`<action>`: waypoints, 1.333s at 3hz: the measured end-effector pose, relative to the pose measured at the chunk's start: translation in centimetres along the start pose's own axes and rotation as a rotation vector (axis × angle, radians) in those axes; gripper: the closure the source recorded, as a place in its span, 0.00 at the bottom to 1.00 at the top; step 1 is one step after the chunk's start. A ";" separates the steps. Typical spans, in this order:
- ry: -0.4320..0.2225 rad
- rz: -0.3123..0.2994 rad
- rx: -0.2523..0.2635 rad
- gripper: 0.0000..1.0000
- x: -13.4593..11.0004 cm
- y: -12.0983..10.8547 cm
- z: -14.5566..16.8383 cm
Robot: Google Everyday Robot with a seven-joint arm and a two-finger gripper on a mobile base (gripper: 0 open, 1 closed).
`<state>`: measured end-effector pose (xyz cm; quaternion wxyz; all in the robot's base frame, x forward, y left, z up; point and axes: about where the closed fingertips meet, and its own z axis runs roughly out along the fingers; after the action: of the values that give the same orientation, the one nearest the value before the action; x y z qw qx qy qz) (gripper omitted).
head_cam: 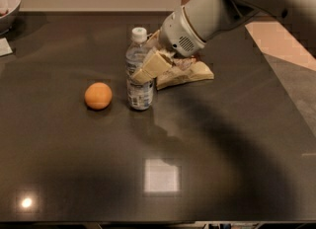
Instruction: Move blue plastic bottle near orange
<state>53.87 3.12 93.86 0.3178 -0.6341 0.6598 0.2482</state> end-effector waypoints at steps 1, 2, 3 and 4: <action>-0.010 -0.006 -0.034 0.82 -0.8 0.0 1.5; -0.006 0.002 -0.061 0.59 -0.7 0.2 2.7; 0.004 0.013 -0.074 0.35 -0.3 0.3 3.5; 0.004 0.013 -0.074 0.12 -0.4 0.3 3.4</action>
Offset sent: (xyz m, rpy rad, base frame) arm 0.0025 0.0317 -0.0234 0.0043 0.0707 0.0531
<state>53.93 5.93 91.82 0.2909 -0.6418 0.6549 0.2732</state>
